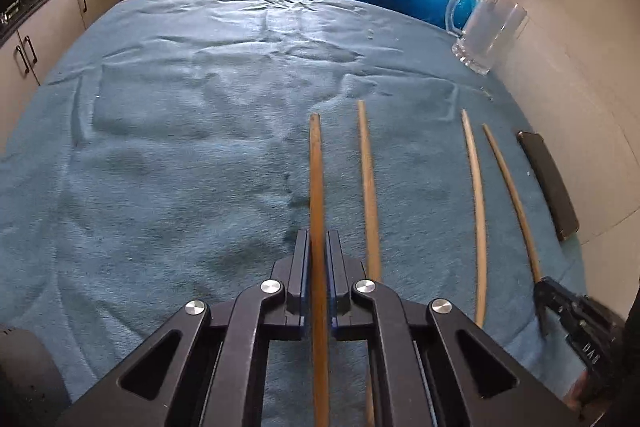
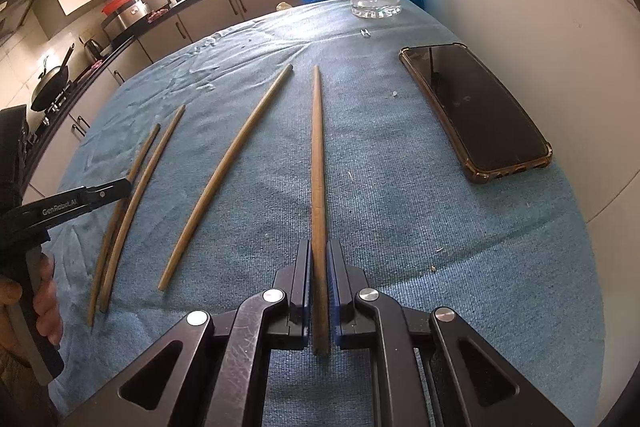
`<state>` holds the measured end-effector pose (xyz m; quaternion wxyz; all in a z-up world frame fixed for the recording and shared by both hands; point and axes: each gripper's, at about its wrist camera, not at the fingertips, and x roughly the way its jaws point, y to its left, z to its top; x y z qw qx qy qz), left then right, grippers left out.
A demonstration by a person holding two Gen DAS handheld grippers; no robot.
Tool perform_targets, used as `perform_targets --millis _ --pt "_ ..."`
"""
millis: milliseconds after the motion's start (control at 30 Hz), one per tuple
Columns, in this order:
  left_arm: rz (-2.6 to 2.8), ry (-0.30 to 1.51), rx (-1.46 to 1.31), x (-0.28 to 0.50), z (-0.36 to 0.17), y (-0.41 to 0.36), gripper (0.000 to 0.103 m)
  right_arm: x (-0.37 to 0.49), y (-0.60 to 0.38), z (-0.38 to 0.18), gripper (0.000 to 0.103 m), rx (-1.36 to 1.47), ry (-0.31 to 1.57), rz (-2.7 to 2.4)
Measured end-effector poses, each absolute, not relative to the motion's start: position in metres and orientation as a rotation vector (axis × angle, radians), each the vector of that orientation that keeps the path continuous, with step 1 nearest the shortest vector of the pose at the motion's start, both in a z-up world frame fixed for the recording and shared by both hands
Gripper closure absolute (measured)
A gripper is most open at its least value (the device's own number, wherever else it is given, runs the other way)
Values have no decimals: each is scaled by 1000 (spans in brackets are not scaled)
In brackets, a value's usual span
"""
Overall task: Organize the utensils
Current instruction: 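Carry both held chopsticks to the black cup and lower them in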
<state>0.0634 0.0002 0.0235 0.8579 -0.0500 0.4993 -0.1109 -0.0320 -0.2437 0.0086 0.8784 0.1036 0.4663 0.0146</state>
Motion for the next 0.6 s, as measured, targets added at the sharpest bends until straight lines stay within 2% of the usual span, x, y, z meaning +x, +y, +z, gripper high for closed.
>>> perform_targets --millis 367,600 --pt "-153 1164 43 98 25 -25 96 81 -227 16 94 7 1244 19" --pt "-154 1237 -5 118 27 -24 95 139 -226 14 94 8 1396 -10"
